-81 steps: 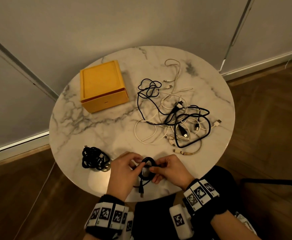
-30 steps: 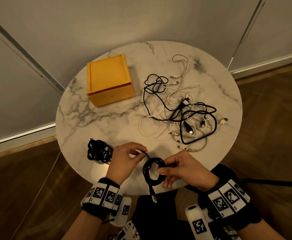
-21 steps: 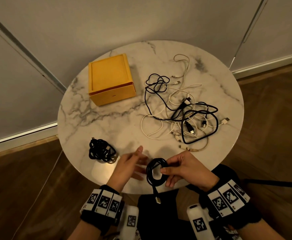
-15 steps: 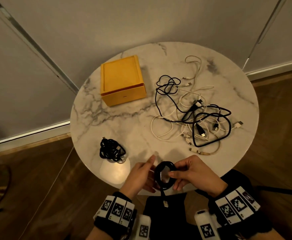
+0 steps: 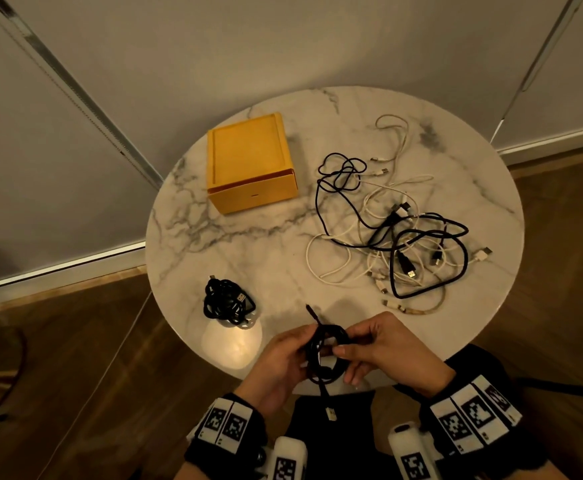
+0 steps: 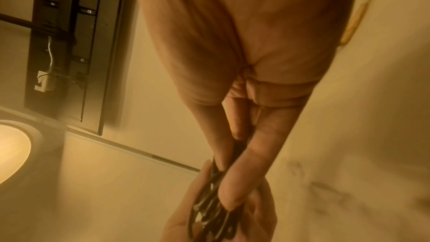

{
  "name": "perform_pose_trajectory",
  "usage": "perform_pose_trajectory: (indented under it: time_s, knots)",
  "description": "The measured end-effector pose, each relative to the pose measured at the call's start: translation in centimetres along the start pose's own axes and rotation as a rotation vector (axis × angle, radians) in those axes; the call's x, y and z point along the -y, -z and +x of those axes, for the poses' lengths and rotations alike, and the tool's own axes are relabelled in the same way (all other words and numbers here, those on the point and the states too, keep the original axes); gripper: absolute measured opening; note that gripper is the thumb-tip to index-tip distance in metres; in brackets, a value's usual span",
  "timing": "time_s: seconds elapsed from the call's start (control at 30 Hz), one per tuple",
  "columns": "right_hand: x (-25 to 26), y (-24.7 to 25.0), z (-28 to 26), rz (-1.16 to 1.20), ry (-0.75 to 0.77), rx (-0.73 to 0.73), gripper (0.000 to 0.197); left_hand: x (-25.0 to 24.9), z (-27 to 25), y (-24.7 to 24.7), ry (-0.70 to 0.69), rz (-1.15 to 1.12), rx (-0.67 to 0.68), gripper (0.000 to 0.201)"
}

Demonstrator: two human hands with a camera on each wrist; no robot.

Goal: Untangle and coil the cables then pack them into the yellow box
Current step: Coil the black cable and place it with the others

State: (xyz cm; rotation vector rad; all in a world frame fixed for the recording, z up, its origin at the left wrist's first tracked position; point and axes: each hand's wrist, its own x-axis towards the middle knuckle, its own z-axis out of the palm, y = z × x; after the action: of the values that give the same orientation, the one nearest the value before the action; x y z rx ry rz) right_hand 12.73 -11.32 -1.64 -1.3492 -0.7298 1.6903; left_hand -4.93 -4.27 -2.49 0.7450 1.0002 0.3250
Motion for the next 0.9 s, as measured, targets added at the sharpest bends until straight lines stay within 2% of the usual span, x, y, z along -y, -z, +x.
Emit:
perform_pose_trajectory:
  time_s: [0.13, 0.27, 0.37, 0.47, 0.6, 0.77, 0.87, 0.9]
  knots:
    - [1.0, -0.7, 0.9, -0.019, 0.042, -0.028, 0.011, -1.9, -1.0, 0.6, -0.088, 0.1, 0.014, 0.038]
    - [2.7, -2.1, 2.6, -0.013, 0.117, -0.071, 0.009, -5.6, -1.4, 1.5, -0.221, 0.299, -0.065, 0.03]
    - [3.7, -3.4, 4.2, 0.048, 0.166, -0.073, 0.015, -9.1, -1.8, 2.6, -0.277, 0.435, -0.119, 0.027]
    - [3.4, -3.2, 5.7, 0.06, 0.112, -0.094, 0.014, -12.2, -2.2, 5.5, -0.276, 0.504, -0.211, 0.022]
    - [0.7, -1.5, 6.7, 0.024, 0.012, -0.167, 0.014, -14.4, -2.3, 11.6, -0.196, 0.623, -0.363, 0.022]
    - [-0.7, -0.6, 6.8, 0.033, 0.048, -0.231, 0.013, -13.1, -0.9, 17.2, -0.078, 0.488, -0.411, 0.021]
    - [-0.8, -0.6, 7.0, 0.005, 0.049, -0.237, 0.015, -11.8, 1.0, 18.3, -0.101, 0.401, -0.501, 0.028]
    - [-0.9, -0.6, 7.0, 0.003, 0.047, -0.237, 0.015, -11.4, 1.6, 18.3, -0.14, 0.442, -0.557, 0.029]
